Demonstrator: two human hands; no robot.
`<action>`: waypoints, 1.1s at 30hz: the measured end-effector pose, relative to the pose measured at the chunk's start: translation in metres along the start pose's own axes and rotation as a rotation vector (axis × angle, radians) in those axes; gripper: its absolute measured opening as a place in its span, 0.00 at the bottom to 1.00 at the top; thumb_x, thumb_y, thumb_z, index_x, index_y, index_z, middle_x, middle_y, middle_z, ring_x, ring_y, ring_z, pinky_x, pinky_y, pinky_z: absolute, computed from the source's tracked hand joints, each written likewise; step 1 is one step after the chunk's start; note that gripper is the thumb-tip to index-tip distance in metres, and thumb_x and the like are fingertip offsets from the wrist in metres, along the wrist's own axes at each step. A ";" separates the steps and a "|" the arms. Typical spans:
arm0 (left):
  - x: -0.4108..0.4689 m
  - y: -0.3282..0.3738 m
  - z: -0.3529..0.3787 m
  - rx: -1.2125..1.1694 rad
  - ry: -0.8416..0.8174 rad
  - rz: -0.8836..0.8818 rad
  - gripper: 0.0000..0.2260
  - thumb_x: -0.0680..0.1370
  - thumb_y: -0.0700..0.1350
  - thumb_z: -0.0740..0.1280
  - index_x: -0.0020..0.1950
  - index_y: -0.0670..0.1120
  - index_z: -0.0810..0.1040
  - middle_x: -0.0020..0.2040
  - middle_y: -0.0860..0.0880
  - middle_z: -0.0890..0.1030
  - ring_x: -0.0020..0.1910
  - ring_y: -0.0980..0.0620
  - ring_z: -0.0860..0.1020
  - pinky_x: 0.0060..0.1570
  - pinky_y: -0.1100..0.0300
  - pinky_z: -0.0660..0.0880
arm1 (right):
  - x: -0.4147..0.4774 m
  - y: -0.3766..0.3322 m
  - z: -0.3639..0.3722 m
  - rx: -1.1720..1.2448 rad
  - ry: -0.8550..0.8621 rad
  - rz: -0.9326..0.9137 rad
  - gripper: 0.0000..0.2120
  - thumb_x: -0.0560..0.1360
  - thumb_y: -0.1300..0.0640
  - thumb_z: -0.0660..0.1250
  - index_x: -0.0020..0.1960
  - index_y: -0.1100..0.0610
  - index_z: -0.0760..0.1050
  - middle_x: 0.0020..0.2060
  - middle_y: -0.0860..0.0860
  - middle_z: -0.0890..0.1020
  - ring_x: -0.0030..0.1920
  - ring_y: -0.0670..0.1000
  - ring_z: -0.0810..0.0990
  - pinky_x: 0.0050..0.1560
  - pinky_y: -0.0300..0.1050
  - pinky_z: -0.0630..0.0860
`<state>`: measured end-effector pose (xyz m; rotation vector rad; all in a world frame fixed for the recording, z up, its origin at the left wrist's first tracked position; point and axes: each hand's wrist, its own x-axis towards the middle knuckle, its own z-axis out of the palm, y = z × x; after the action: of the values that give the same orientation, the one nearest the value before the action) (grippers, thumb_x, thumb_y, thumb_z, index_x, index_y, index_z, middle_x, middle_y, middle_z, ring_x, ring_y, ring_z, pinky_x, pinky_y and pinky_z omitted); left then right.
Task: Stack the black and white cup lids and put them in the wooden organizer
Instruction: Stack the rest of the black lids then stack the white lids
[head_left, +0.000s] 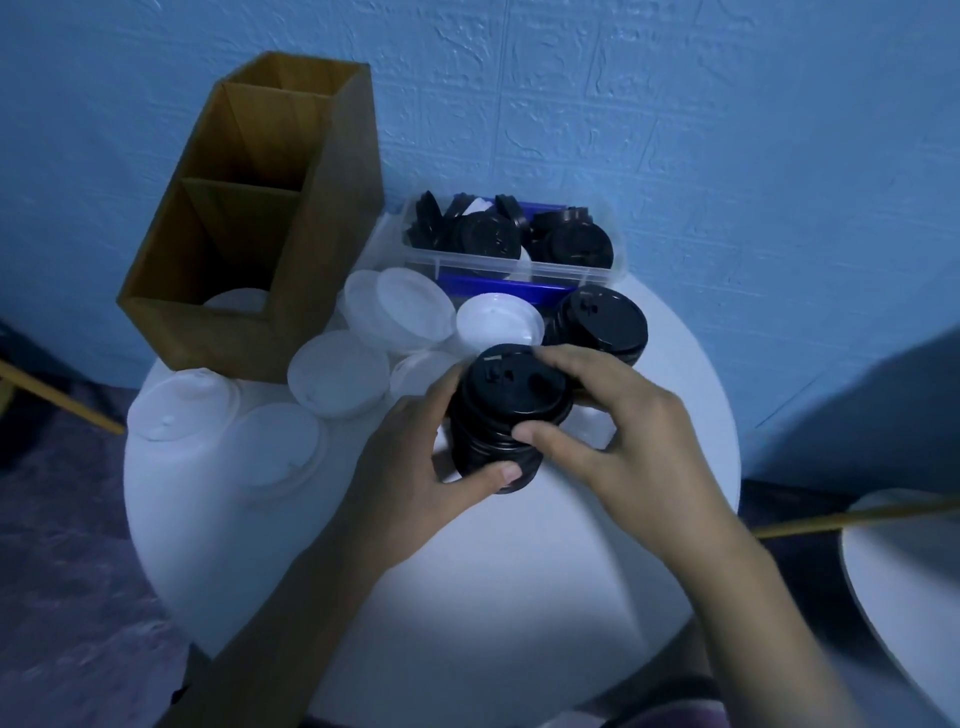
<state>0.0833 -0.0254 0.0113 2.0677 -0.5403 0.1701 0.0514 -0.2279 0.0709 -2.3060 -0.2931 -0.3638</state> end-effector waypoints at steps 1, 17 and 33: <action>-0.001 0.001 0.000 -0.003 -0.010 0.003 0.35 0.69 0.58 0.76 0.72 0.66 0.64 0.59 0.77 0.73 0.60 0.71 0.73 0.49 0.77 0.72 | -0.004 0.001 0.003 0.006 0.004 0.008 0.26 0.73 0.45 0.74 0.69 0.48 0.75 0.65 0.38 0.78 0.66 0.41 0.76 0.65 0.48 0.75; -0.005 0.004 0.000 -0.013 -0.040 -0.056 0.28 0.71 0.66 0.66 0.70 0.65 0.69 0.55 0.75 0.74 0.55 0.70 0.73 0.49 0.79 0.67 | 0.016 -0.004 -0.009 -0.031 -0.316 0.092 0.29 0.72 0.42 0.76 0.71 0.42 0.74 0.65 0.36 0.77 0.66 0.41 0.71 0.69 0.49 0.70; 0.000 -0.003 -0.002 -0.060 -0.071 -0.112 0.27 0.68 0.58 0.76 0.65 0.63 0.74 0.50 0.63 0.79 0.51 0.67 0.75 0.47 0.76 0.69 | 0.035 -0.006 -0.016 -0.098 -0.482 0.021 0.30 0.71 0.45 0.77 0.71 0.43 0.75 0.67 0.33 0.76 0.68 0.40 0.72 0.72 0.47 0.69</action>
<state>0.0846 -0.0219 0.0101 2.0455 -0.4657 0.0146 0.0799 -0.2324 0.0976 -2.4692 -0.4955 0.2009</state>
